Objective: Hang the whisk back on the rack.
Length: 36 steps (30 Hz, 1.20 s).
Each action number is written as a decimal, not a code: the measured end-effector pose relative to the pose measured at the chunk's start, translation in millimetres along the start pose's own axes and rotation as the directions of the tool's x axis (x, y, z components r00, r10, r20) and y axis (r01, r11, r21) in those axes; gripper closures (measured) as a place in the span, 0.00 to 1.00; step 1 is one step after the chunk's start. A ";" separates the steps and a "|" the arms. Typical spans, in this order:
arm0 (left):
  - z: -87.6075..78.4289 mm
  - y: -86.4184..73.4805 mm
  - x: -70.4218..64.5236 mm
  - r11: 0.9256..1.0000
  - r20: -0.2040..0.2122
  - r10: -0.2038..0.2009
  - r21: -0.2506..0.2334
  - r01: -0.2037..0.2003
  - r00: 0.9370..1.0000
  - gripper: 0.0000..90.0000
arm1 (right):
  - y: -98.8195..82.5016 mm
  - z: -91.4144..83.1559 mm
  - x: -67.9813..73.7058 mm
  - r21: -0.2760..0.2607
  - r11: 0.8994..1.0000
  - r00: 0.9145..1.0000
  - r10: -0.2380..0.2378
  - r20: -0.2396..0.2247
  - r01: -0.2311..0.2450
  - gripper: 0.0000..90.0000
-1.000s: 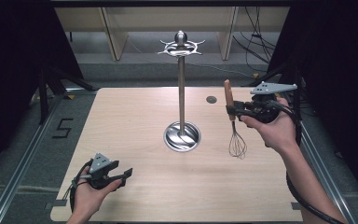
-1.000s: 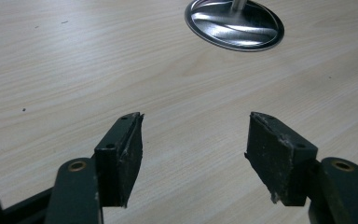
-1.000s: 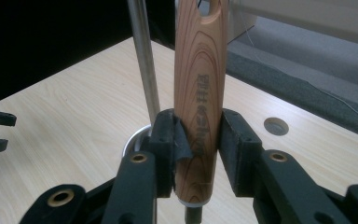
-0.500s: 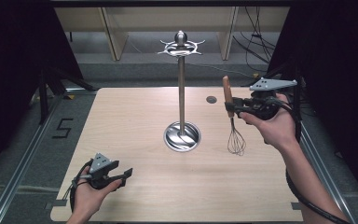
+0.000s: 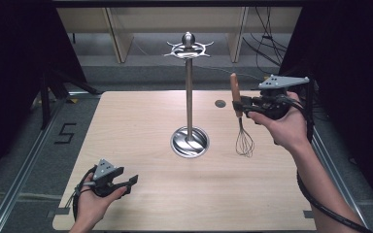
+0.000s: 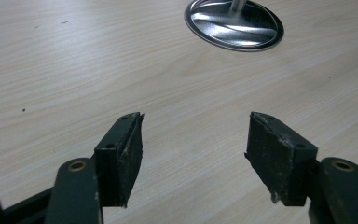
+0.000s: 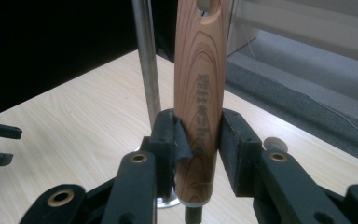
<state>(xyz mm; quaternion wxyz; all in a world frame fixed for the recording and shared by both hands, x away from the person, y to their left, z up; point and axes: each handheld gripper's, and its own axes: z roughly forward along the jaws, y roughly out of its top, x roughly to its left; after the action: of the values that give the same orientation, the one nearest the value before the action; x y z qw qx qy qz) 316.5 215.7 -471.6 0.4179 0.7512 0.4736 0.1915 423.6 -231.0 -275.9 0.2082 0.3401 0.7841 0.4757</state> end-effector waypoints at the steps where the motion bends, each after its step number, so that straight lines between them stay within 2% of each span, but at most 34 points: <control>1: 0.0 0.0 0.1 1.000 0.000 0.000 0.000 0.000 1.000 0.39 | 2.5 -0.3 -0.4 0.007 1.000 1.000 -0.004 -0.011 0.004 0.77; 2: 0.2 0.1 0.2 1.000 0.002 0.002 -0.002 -0.002 1.000 0.39 | 3.1 -0.4 0.8 0.009 1.000 1.000 0.009 -0.006 -0.009 0.77; 3: 0.2 0.1 0.2 1.000 0.002 0.002 -0.002 -0.002 1.000 0.39 | 3.4 1.5 0.5 -0.015 1.000 1.000 0.000 0.006 0.000 0.77; 4: 0.2 0.0 0.0 1.000 0.003 -0.002 -0.005 0.002 1.000 0.39 | 4.7 0.0 0.4 0.010 1.000 1.000 0.003 -0.002 -0.003 0.77; 8: 0.5 -0.2 0.8 1.000 0.013 -0.010 -0.004 0.011 1.000 0.39 | 7.3 1.2 0.5 0.008 1.000 1.000 -0.004 -0.008 0.004 0.77; 10: 0.5 -0.3 0.7 1.000 0.013 -0.011 -0.004 0.011 1.000 0.39 | 8.0 3.2 1.8 -0.014 1.000 1.000 0.004 0.000 -0.004 0.77; 12: 0.5 -0.2 0.5 1.000 0.014 -0.012 -0.006 0.013 1.000 0.39 | 10.4 2.0 1.2 0.007 1.000 1.000 -0.002 -0.011 0.002 0.77; 17: 0.6 -0.3 0.6 1.000 0.015 -0.012 -0.005 0.012 1.000 0.39 | 14.4 1.9 1.3 0.001 1.000 1.000 -0.008 -0.017 0.008 0.77; 18: 0.5 -0.3 0.3 1.000 0.012 -0.015 -0.005 0.015 1.000 0.39 | 14.6 2.9 2.4 -0.013 1.000 1.000 0.002 -0.018 -0.002 0.77; 19: 0.3 0.0 0.9 1.000 0.013 -0.001 -0.005 0.001 1.000 0.39 | 16.2 3.1 1.9 -0.009 1.000 1.000 -0.013 -0.017 0.013 0.77; 21: 0.7 0.0 0.8 1.000 0.013 0.000 -0.007 0.001 1.000 0.39 | 17.3 2.2 2.5 0.001 1.000 1.000 0.000 -0.022 0.000 0.77; 22: 0.7 0.0 0.8 1.000 0.013 -0.001 -0.008 0.001 1.000 0.39 | 18.4 1.8 1.4 -0.001 1.000 1.000 -0.025 -0.012 0.025 0.77; 23: 0.4 0.0 1.2 1.000 0.012 0.003 -0.003 -0.003 1.000 0.39 | 18.8 2.9 4.0 -0.015 1.000 1.000 0.003 -0.012 -0.003 0.77; 25: 0.4 0.0 1.1 1.000 0.012 0.002 -0.004 -0.002 1.000 0.39 | 21.6 1.8 2.2 -0.003 1.000 1.000 -0.023 -0.014 0.022 0.77; 26: 0.4 0.1 1.2 1.000 0.012 0.002 -0.004 -0.002 1.000 0.39 | 23.2 2.6 3.4 -0.018 1.000 1.000 -0.026 -0.008 0.026 0.77; 27: 0.4 0.1 1.2 1.000 0.012 0.003 -0.004 -0.002 1.000 0.39 | 23.7 2.9 5.1 -0.022 1.000 1.000 -0.010 -0.006 0.010 0.77; 28: 0.4 0.1 1.2 1.000 0.012 0.003 -0.004 -0.002 1.000 0.39 | 25.8 2.2 3.7 -0.007 1.000 0.999 -0.027 -0.025 0.027 0.77; 31: 0.6 0.0 0.6 1.000 0.015 -0.003 -0.009 0.003 1.000 0.39 | 27.8 2.9 6.6 -0.025 1.000 1.000 -0.013 -0.011 0.012 0.77; 32: 0.6 0.0 0.6 1.000 0.012 -0.001 -0.010 0.002 1.000 0.39 | 29.0 1.9 6.6 -0.010 1.000 1.000 -0.016 -0.017 0.016 0.77; 36: 0.5 -0.3 0.3 1.000 0.009 -0.013 -0.007 0.013 1.000 0.39 | 35.2 3.0 8.7 -0.017 0.999 0.999 -0.028 -0.027 0.028 0.77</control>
<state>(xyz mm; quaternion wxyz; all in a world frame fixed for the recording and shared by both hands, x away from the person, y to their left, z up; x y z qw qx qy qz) 316.8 215.9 -472.1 0.4236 0.7476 0.4760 0.1872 431.5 -211.7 -246.0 0.2068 0.3206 0.7876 0.4839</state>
